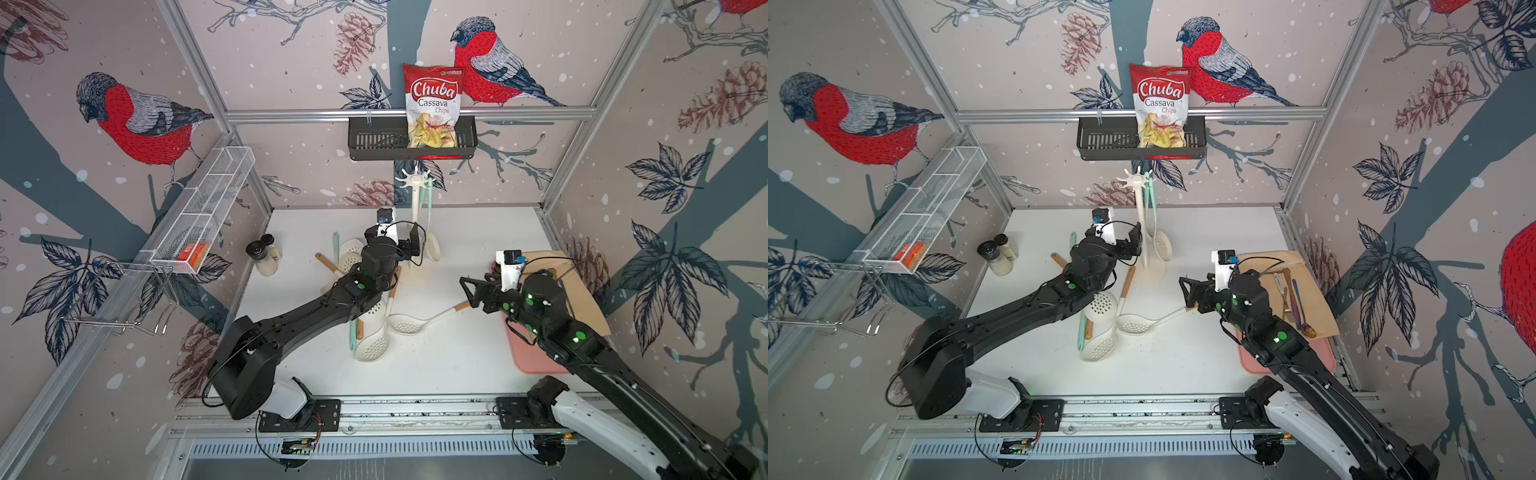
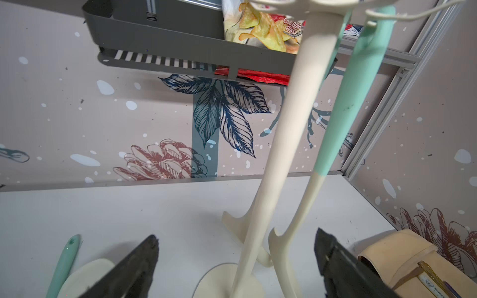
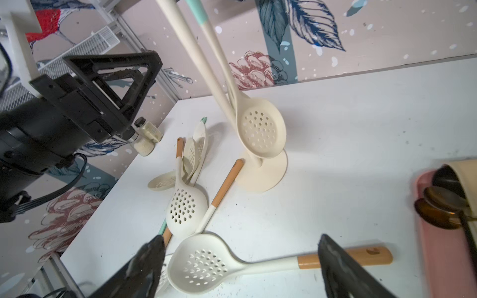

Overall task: Hang the skimmer on the kitchen utensil rack
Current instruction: Adjust the rack at the center of the board, then pick up the skimmer from the center of the board.

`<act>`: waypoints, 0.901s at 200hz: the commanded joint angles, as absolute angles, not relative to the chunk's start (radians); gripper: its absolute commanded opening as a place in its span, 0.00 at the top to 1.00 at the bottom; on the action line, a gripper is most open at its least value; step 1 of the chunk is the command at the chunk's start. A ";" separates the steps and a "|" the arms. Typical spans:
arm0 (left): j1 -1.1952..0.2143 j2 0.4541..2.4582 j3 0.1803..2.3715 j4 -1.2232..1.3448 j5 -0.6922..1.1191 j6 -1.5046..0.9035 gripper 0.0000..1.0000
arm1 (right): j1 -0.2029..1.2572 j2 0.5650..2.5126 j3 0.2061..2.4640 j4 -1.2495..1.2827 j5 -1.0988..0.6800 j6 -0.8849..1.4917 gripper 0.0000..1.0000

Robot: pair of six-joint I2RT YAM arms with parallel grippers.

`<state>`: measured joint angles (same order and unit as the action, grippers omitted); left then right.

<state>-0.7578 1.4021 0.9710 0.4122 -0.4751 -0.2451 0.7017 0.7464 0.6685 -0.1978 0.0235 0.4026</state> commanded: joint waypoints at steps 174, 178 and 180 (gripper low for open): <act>-0.559 1.043 0.495 -0.353 -0.084 -0.817 0.61 | 0.963 1.017 0.627 0.015 0.153 0.554 0.43; -0.556 1.049 0.492 -0.348 -0.080 -0.815 0.62 | 0.962 1.016 0.626 0.016 0.151 0.554 0.43; -0.553 1.053 0.491 -0.345 -0.077 -0.814 0.62 | 0.962 1.015 0.626 0.015 0.151 0.555 0.43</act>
<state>-0.5709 1.0306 0.5106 -0.3561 -0.1444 -0.7868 0.9676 1.0264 0.6357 0.0135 0.1791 0.5297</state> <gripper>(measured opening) 0.403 0.575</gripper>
